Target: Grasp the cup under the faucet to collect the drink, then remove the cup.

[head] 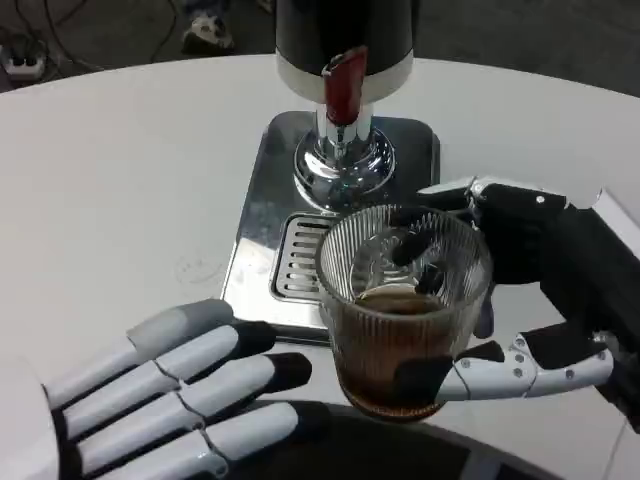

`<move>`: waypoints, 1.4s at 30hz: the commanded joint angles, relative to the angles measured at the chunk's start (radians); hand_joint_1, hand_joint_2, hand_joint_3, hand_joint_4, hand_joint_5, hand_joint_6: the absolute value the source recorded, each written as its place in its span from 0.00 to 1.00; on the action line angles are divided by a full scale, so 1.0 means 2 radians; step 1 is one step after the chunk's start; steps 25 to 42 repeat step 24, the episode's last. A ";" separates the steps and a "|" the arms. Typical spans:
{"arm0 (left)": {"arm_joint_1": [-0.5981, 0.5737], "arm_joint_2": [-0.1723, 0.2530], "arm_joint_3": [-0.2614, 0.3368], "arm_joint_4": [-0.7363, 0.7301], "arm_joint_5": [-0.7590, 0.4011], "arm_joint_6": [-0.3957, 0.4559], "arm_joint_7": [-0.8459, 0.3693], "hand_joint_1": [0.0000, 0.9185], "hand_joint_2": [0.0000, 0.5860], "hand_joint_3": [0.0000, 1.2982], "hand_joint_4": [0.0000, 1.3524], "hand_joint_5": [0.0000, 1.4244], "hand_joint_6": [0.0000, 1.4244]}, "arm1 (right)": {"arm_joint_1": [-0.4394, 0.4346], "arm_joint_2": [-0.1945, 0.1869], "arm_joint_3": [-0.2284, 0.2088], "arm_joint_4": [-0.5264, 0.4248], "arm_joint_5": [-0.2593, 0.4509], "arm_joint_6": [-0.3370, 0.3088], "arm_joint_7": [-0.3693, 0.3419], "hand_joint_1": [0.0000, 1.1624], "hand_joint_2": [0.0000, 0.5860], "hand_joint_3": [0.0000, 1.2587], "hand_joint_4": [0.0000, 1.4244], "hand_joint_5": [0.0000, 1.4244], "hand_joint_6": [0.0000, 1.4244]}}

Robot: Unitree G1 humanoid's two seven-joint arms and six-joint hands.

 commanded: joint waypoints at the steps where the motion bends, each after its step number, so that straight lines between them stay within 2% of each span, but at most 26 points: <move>1: 0.012 0.006 0.013 -0.004 -0.001 -0.009 -0.001 0.00 0.26 0.10 0.00 0.01 0.00 | 0.002 -0.006 -0.008 -0.024 0.019 0.006 0.003 0.79 0.10 0.70 0.63 0.76 0.80; 16: 0.017 0.009 0.021 0.000 -0.005 -0.005 0.000 0.00 0.25 0.10 0.00 0.00 0.00 | -0.002 -0.015 -0.005 -0.029 0.022 0.019 0.002 0.78 0.11 0.70 0.63 0.77 0.80; 42: 0.024 0.009 0.020 0.002 -0.002 -0.015 -0.001 0.00 0.24 0.10 0.00 0.00 0.00 | -0.002 -0.016 -0.007 -0.031 0.023 0.020 0.002 0.78 0.11 0.70 0.63 0.77 0.80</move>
